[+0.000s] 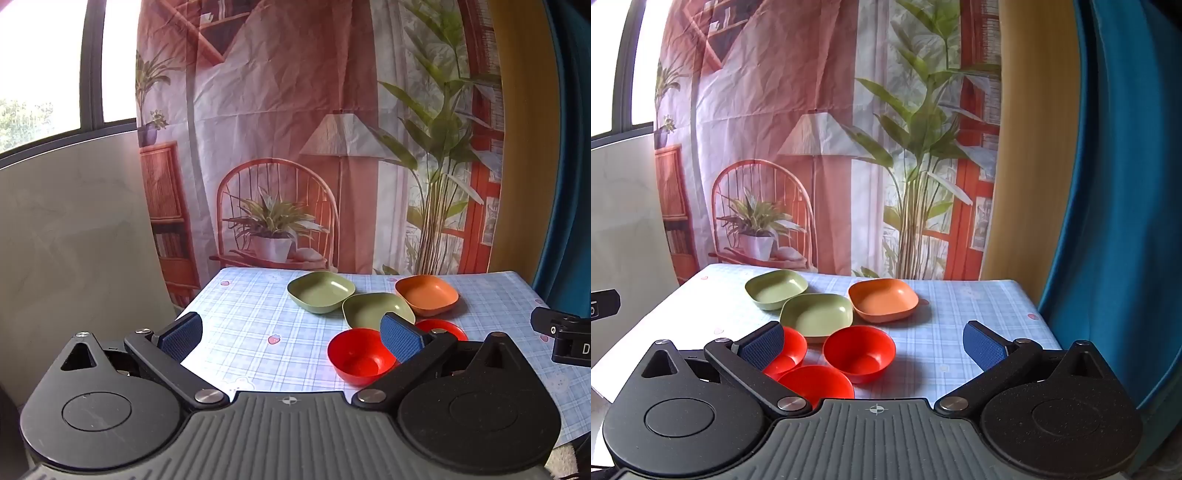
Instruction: Organize plates and bowls
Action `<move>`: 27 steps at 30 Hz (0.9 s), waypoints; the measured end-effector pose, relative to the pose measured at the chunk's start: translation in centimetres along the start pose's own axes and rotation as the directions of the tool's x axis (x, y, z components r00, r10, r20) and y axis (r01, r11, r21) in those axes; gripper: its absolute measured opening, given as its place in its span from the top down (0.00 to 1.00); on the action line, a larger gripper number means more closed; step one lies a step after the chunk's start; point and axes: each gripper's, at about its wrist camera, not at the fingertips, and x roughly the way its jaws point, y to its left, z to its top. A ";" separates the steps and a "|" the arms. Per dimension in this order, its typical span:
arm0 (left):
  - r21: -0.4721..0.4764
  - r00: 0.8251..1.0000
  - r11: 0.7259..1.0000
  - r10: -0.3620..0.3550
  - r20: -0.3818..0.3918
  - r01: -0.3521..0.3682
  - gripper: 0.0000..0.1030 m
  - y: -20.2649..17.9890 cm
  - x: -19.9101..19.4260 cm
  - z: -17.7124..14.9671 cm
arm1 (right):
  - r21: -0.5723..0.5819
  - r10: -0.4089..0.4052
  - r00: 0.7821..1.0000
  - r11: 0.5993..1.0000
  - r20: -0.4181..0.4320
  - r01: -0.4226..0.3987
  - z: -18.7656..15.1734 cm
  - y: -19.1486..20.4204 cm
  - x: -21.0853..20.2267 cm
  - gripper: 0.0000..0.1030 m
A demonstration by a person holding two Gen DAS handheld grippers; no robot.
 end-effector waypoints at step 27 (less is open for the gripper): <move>0.002 1.000 1.000 -0.009 0.003 0.009 0.00 0.3 -0.1 0.1 | 0.000 -0.005 1.000 1.000 -0.003 0.005 0.2 0.1 0.1 0.00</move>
